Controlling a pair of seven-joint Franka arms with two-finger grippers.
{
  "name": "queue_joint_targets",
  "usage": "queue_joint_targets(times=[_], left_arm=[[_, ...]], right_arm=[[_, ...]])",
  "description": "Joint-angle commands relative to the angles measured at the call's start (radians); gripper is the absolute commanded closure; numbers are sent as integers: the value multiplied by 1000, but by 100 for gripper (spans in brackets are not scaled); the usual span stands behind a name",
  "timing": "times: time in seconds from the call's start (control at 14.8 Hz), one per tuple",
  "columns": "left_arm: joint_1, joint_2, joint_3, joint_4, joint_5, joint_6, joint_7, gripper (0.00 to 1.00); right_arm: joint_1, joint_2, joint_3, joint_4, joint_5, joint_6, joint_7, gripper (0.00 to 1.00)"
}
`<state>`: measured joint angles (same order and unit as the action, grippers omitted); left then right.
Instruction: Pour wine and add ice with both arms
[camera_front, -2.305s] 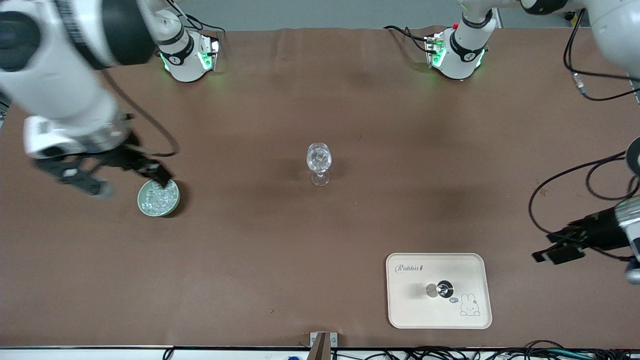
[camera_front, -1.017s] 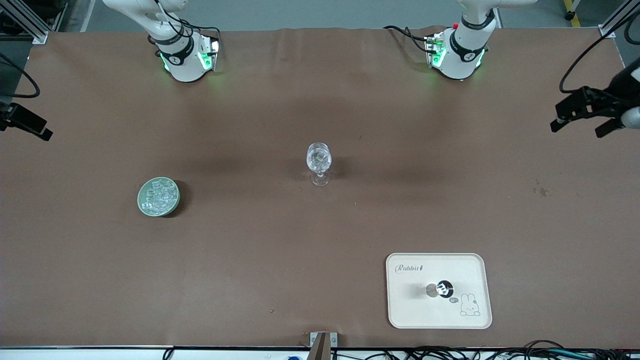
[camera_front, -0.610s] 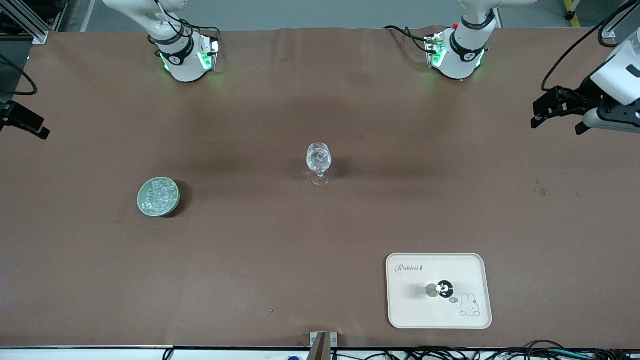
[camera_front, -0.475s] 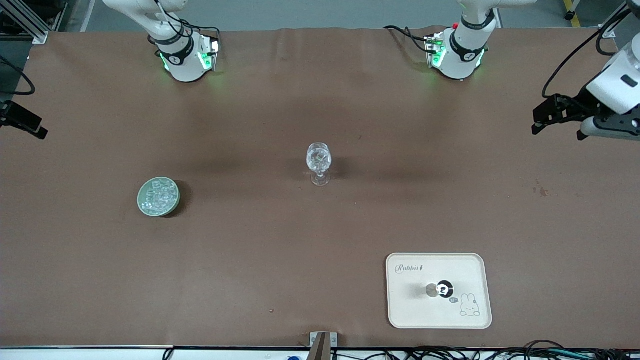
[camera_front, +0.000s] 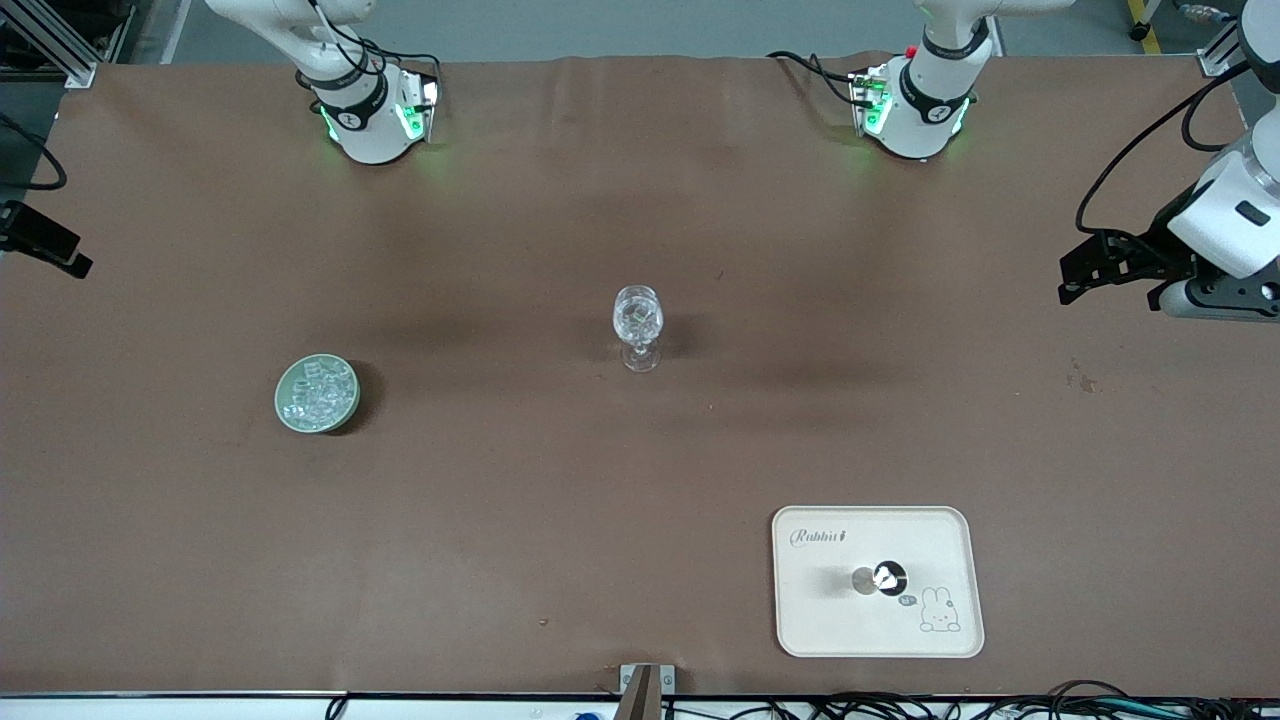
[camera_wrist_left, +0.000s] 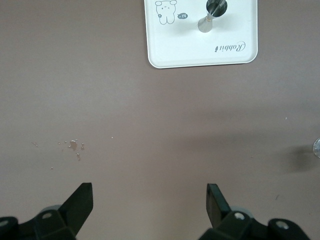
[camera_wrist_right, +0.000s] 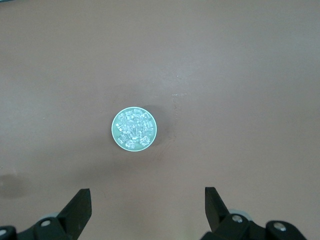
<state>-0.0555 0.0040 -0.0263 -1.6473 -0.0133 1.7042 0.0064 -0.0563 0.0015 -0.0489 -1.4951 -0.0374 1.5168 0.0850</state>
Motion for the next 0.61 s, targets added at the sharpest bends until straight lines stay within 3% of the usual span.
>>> queue_joint_targets(times=[0.0, 0.14, 0.54], left_arm=[[-4, -1, 0, 29, 15, -20, -6, 0], [-4, -9, 0, 50, 18, -60, -6, 0], [-4, 1, 0, 90, 26, -106, -3, 0]], right_arm=[[-33, -28, 15, -25, 16, 8, -16, 0], [-66, -28, 61, -25, 16, 6, -16, 0], [-46, -28, 58, -27, 14, 5, -16, 0]])
